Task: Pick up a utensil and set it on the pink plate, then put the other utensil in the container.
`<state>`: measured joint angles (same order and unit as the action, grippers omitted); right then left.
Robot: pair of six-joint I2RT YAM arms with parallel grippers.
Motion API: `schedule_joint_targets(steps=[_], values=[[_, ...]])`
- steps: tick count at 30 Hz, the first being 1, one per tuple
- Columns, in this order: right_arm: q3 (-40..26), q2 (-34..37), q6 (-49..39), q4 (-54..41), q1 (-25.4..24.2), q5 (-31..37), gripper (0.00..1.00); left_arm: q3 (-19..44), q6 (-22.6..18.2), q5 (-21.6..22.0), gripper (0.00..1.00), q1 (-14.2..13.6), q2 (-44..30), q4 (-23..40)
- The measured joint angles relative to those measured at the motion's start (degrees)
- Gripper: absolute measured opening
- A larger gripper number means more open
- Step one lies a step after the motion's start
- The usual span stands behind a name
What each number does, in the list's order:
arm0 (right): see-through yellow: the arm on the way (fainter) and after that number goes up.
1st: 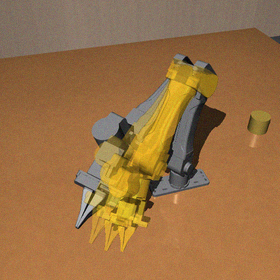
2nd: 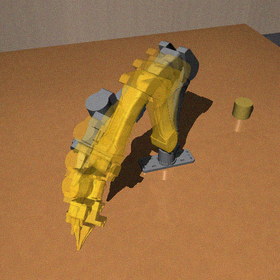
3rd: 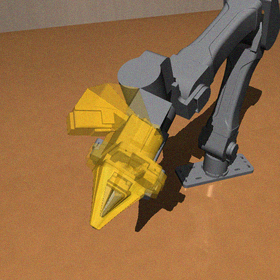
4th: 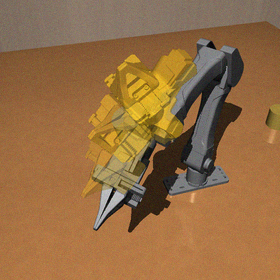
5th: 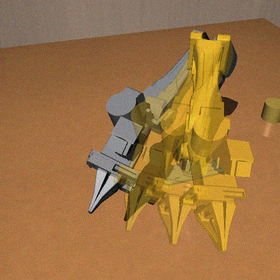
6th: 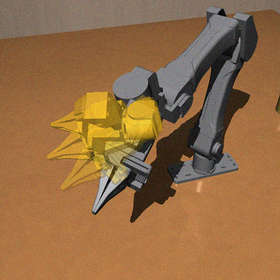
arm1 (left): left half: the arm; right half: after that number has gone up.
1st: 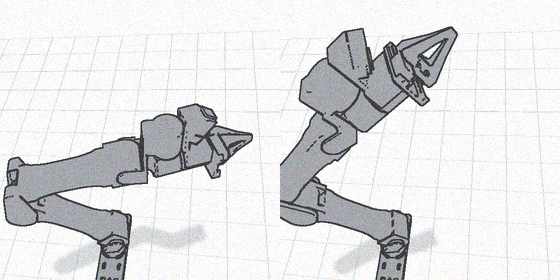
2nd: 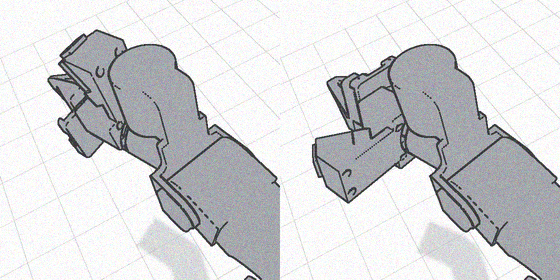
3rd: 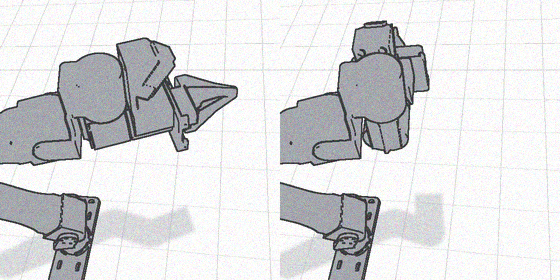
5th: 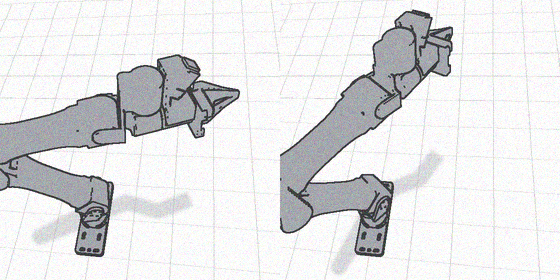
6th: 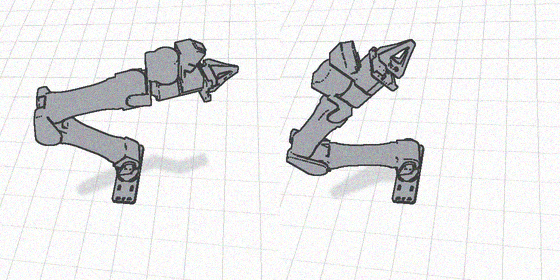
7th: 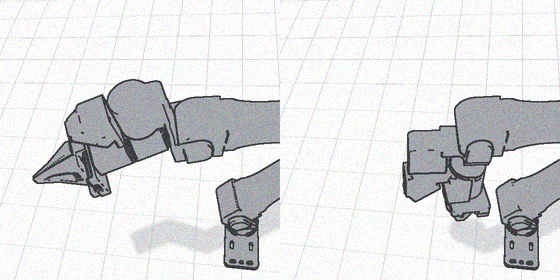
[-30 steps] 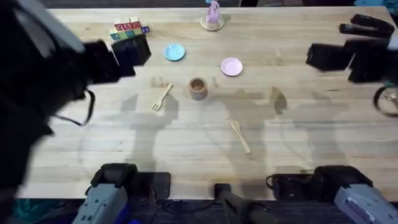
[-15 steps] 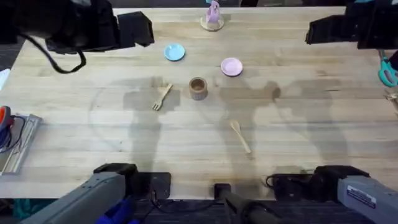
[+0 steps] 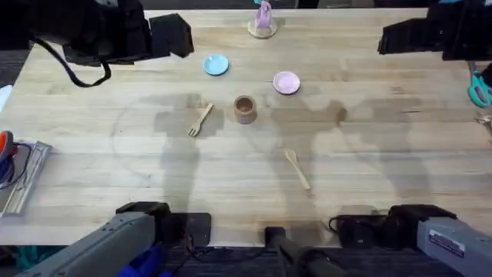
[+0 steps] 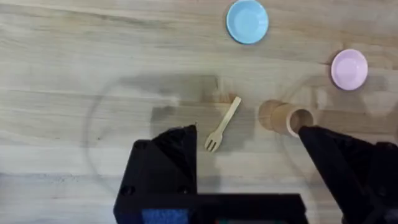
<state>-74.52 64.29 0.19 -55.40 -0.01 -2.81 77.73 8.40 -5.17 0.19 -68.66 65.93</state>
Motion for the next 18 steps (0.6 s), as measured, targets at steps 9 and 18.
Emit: schedule_joint_targets(steps=[9,18], values=[[0.0,0.0,0.0,0.0,0.0,0.02,0.996,0.0,-4.31,-1.29,0.993,0.0,-0.02,-0.44],[0.0,0.0,-0.98,0.01,0.0,0.02,0.996,0.0,-17.81,-1.76,0.993,0.0,-3.32,1.41]])
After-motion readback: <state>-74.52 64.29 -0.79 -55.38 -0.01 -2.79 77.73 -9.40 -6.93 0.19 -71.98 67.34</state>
